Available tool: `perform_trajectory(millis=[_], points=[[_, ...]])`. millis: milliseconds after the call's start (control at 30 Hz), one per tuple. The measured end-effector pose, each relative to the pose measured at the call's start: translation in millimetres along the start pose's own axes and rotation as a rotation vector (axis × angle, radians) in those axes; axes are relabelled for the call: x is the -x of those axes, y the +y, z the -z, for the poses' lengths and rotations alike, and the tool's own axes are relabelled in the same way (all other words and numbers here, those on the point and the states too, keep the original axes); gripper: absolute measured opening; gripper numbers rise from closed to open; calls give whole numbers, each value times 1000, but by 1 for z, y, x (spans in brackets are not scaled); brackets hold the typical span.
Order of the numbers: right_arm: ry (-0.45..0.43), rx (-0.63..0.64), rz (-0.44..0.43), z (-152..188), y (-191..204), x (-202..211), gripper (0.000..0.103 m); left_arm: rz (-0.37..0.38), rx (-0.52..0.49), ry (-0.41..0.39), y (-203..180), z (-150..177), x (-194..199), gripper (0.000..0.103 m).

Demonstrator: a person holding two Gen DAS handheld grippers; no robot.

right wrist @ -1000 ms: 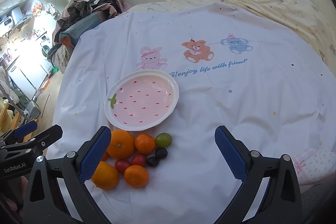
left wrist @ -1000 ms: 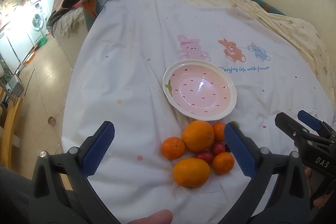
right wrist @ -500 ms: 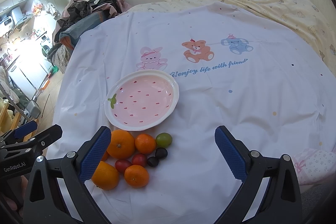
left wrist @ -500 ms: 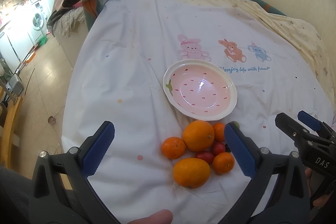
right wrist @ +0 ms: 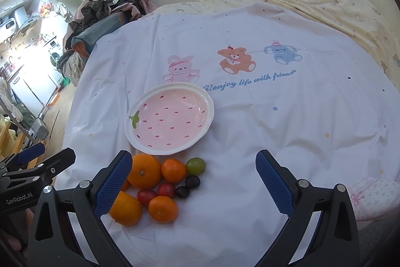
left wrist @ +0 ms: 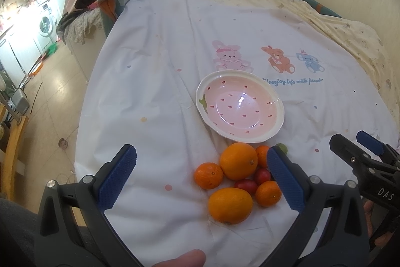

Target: Organize fruits

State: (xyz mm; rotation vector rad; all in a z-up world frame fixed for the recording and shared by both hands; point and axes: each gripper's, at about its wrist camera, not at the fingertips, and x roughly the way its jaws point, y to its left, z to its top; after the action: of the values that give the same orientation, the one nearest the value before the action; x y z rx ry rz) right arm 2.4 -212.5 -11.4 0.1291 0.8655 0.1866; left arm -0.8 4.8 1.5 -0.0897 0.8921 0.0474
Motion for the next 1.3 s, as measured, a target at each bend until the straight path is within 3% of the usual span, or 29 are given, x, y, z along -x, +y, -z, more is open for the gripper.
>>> perform_trajectory(millis=[467, 767, 967, 1133, 1300], points=[[12, -6, 10, 1, -2, -3, 101, 13, 17, 14, 2, 2, -3, 103], [18, -34, -2, 0, -7, -2, 101, 0, -37, 44, -9, 5, -5, 103], [52, -69, 27, 0, -18, -1, 101, -9, -145, 211, -19, 7, -23, 103], [68, -121, 44, 0, -31, 1, 101, 42, -241, 467, -28, 28, -59, 103], [118, -130, 83, 2, -37, -7, 101, 65, -344, 550, -45, 52, -73, 97]])
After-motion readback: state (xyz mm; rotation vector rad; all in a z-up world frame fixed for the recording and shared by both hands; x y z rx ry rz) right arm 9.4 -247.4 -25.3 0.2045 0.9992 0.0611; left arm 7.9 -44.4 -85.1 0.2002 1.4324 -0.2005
